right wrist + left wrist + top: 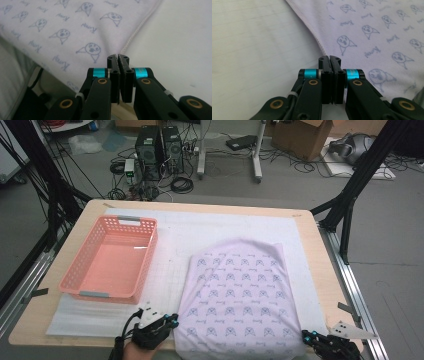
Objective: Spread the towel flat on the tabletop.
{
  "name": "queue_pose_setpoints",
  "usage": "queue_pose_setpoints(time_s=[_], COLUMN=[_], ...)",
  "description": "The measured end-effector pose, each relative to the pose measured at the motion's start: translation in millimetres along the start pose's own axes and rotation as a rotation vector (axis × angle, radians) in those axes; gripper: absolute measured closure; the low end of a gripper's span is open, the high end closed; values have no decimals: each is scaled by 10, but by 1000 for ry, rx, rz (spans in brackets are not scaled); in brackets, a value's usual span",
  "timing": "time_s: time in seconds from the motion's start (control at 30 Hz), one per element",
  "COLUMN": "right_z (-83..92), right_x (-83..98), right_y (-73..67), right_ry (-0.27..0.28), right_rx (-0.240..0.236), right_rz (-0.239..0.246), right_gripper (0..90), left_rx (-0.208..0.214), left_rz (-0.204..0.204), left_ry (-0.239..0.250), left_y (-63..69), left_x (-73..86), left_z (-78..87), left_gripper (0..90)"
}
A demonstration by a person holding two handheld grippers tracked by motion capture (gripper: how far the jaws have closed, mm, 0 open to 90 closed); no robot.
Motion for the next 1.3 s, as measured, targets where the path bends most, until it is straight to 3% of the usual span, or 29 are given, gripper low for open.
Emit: queue_pose_setpoints(time_s=[0.1,0.17,0.27,0.43,0.47,0.53,0.57,0.67,0.7,0.73,0.77,0.8,0.87,0.93,0.97,1.13,1.23,1.3], right_z=[-70,-75,7,164,171,164,156,101,68,26,-26,-81,-199,-234,-233,-117,-66,-56], right_x=[-55,-57,25,195,188,135,97,-23,-54,-80,-102,-120,-129,-128,-128,-86,-34,-46], right_y=[-148,-178,-139,-41,-36,-13,5,64,86,108,127,138,157,154,142,111,107,108], right_ry=[-27,-35,-38,-39,-30,0,16,53,56,55,53,48,36,35,33,-28,-36,-39], right_rx=[-21,-20,-15,-4,-9,11,18,53,66,74,81,85,86,103,72,56,3,4], right_rz=[60,68,42,-3,-11,-35,-48,-61,-60,-61,-64,-69,-70,-56,-52,8,-15,-6], right_gripper=[885,886,886,876,854,705,690,627,622,620,622,628,663,810,872,886,880,790], left_rx=[5,19,55,52,50,49,46,39,37,7,12,14,15,28,33,64,81,90], left_rz=[10,3,-5,14,26,34,34,5,-14,-39,-40,-29,-29,-19,-14,-14,-17,0], left_ry=[-9,-12,-6,33,33,30,24,17,12,17,9,4,-2,-10,-12,-41,-55,-37], left_y=[-57,-24,62,96,93,99,105,154,176,182,185,182,176,152,135,89,99,85], left_x=[33,61,69,-29,-47,-74,-80,-85,-79,-72,-70,-72,-69,-58,-50,-6,6,-45], left_z=[67,69,42,-33,-63,-139,-182,-292,-311,-316,-314,-309,-291,-258,-239,-121,-100,-105], left_gripper=[880,878,863,625,577,531,519,533,584,680,844,858,864,865,865,865,836,682])
Point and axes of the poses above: each handheld gripper's, and its own axes: z roughly backward along the jaws, x roughly out of its underside, y roughly to its right, the point moved 7 cm from there along -z, roughly forward along the jaws, and after that the axes turned 13 degrees about z, right-handed, at the moved point
